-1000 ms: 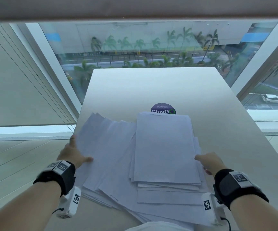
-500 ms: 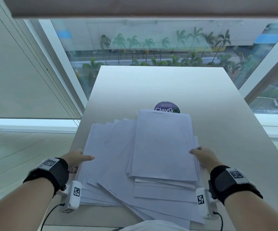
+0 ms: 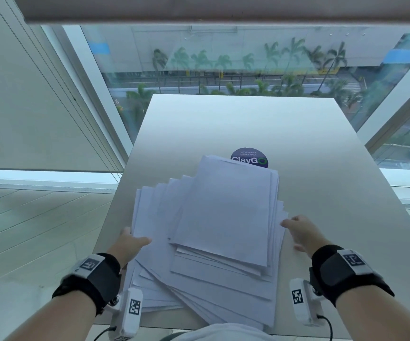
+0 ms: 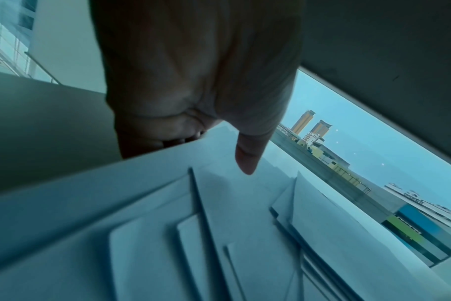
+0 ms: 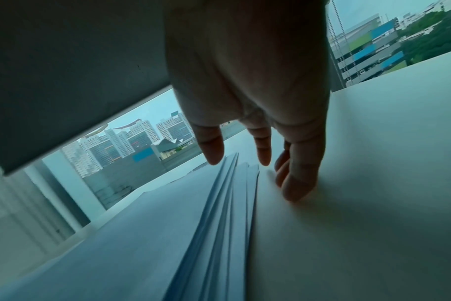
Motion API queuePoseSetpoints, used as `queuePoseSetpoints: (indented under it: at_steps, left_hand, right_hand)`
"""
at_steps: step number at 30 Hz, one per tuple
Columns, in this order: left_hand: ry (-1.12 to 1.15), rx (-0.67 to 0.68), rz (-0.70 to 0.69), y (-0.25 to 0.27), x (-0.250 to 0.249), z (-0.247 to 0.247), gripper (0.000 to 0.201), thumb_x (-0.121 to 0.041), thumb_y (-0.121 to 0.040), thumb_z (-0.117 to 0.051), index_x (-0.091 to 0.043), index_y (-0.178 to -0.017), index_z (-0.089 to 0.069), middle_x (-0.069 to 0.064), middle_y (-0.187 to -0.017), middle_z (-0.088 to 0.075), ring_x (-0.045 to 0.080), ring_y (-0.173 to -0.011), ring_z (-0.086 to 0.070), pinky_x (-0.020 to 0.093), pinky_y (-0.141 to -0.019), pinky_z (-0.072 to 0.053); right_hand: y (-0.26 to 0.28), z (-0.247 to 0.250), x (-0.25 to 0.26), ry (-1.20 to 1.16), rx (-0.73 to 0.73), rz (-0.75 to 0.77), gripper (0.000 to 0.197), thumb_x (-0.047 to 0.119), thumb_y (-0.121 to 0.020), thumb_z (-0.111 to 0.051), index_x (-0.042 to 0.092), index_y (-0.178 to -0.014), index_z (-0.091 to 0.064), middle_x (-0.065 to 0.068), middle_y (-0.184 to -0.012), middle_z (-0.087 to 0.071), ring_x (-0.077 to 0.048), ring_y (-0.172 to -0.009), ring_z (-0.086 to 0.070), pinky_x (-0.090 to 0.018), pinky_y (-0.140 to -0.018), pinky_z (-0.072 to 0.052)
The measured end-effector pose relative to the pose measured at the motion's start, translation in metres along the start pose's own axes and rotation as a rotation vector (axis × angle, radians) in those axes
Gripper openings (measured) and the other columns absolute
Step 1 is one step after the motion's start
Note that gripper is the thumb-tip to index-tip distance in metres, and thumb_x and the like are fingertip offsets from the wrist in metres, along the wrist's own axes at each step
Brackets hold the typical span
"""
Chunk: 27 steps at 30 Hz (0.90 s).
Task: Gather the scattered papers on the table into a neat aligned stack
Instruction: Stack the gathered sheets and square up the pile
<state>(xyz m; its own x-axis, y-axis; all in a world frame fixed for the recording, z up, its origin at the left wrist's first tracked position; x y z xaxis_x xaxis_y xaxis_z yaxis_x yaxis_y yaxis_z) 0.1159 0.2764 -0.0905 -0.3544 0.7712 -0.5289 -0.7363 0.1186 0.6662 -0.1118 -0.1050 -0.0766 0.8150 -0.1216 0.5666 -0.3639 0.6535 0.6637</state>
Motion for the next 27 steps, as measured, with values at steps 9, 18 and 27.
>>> queuePoseSetpoints:
  at_steps: [9, 18, 27]
  left_hand:
    - [0.043, 0.097, -0.012, 0.014, 0.001, -0.024, 0.092, -0.029, -0.086, -0.061, -0.002, -0.148, 0.001, 0.017, -0.159, -0.008, 0.033, -0.145, -0.017, 0.049, -0.117, -0.019]
    - [0.058, 0.048, -0.008, 0.014, -0.01, -0.005, 0.075, -0.028, -0.088, -0.059, 0.0, -0.144, -0.018, 0.025, -0.135, -0.042, 0.037, -0.115, -0.051, 0.046, -0.092, -0.045]
    - [0.074, -0.082, -0.037, -0.005, -0.06, 0.012, 0.08, -0.027, -0.085, -0.062, 0.002, -0.146, -0.018, 0.021, -0.152, -0.028, 0.034, -0.139, -0.03, 0.045, -0.111, -0.029]
  right_hand:
    - [0.03, -0.052, 0.014, -0.002, 0.283, 0.015, 0.038, 0.034, -0.088, -0.057, 0.016, -0.119, -0.044, -0.004, -0.098, -0.047, -0.021, -0.081, -0.054, -0.035, -0.078, -0.051]
    - [0.019, -0.02, 0.01, 0.119, 0.022, 0.023, 0.06, 0.03, -0.086, -0.054, 0.014, -0.14, -0.034, -0.013, -0.139, -0.036, -0.033, -0.119, -0.045, -0.046, -0.098, -0.044]
    - [0.0, -0.035, 0.008, -0.192, 0.062, -0.107, 0.073, 0.034, -0.07, -0.061, 0.016, -0.136, -0.036, -0.005, -0.129, -0.037, -0.028, -0.102, -0.044, -0.052, -0.097, -0.045]
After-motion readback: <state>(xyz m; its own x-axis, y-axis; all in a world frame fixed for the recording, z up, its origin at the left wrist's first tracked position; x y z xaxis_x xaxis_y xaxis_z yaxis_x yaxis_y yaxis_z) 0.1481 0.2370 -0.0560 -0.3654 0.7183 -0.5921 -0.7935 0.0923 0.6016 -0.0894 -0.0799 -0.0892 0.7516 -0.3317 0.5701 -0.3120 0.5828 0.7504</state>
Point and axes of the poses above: each hand's wrist, its own y-axis away from the middle knuckle, its own z-axis out of the back of the hand, x = y × z, the point moved 9 cm from there along -y, towards the middle knuckle
